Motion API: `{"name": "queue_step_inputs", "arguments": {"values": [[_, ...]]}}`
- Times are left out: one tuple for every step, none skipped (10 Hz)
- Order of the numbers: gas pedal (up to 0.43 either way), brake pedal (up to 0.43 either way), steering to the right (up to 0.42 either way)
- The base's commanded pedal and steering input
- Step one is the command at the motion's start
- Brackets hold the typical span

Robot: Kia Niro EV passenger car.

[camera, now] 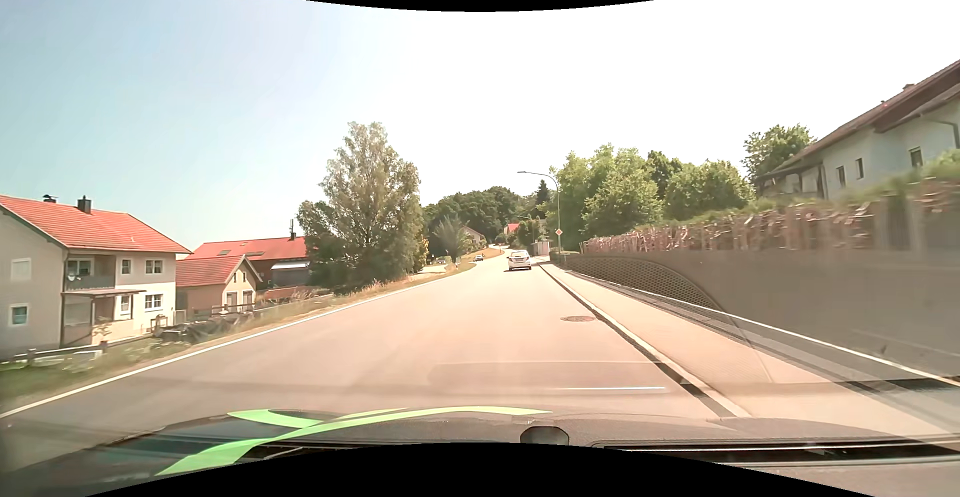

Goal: Follow the waypoints while adhering to traffic rules and regulations

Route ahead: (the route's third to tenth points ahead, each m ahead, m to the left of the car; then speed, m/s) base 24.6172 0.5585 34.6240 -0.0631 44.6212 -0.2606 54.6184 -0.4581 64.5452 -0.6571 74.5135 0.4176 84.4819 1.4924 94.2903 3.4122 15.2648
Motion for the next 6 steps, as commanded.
{"name": "queue_step_inputs", "arguments": {"values": [[0.118, 0.0, 0.002], [0.138, 0.0, 0.002], [0.157, 0.0, 0.002], [0.177, 0.0, 0.002], [0.177, 0.0, 0.004], [0.177, 0.0, 0.004]]}}
